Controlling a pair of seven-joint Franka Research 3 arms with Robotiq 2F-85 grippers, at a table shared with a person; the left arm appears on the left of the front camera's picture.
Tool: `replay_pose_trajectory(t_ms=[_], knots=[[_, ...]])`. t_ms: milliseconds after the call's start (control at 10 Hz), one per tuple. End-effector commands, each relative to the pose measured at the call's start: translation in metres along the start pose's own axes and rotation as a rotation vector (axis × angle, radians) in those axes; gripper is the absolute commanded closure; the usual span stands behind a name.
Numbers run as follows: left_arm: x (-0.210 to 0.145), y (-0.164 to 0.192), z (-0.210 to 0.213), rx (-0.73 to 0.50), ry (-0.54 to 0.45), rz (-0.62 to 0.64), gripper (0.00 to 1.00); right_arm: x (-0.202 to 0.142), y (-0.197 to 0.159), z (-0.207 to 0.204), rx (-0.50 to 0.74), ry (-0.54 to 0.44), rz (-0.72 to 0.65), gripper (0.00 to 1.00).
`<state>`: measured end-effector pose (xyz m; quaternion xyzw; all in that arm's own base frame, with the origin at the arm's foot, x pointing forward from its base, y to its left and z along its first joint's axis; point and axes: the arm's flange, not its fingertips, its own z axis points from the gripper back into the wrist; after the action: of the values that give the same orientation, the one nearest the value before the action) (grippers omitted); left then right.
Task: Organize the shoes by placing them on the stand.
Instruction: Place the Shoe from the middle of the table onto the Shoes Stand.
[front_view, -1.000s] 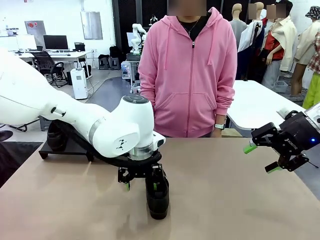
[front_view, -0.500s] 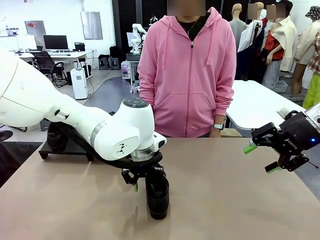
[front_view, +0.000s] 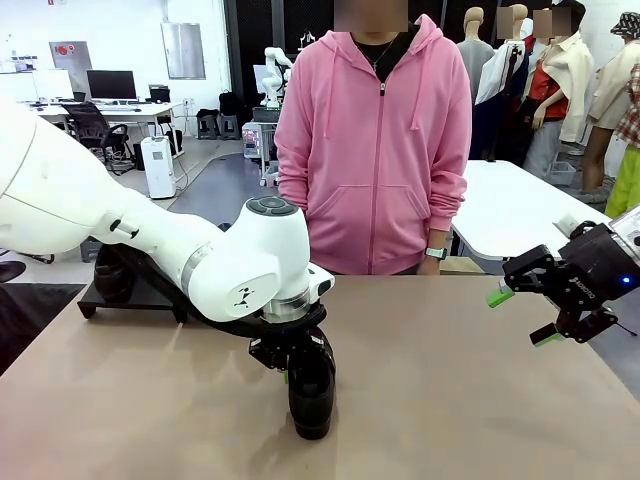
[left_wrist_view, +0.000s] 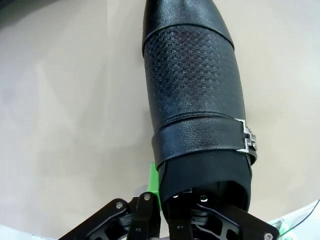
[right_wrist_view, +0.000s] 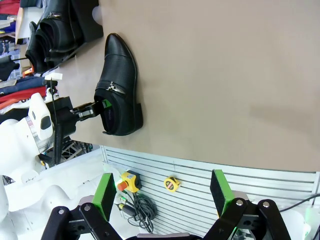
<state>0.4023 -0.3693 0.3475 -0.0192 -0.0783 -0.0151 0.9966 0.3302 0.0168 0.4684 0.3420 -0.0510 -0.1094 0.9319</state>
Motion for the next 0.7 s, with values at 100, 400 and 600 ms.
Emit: replay_pose_trajectory(t_ms=[100, 400, 600], knots=[[-0.001, 0.002, 0.001, 0.02, -0.041, 0.017, 1.0, 0.0, 0.003, -0.001, 0.022, 0.002, -0.005, 0.0], [-0.018, 0.006, 0.053, 0.02, -0.069, -0.184, 1.0, 0.0, 0.003, -0.001, 0.022, 0.002, -0.005, 0.0], [-0.042, 0.026, 0.103, 0.066, -0.157, -0.348, 1.0, 0.0, 0.003, -0.001, 0.022, 0.002, -0.005, 0.0]])
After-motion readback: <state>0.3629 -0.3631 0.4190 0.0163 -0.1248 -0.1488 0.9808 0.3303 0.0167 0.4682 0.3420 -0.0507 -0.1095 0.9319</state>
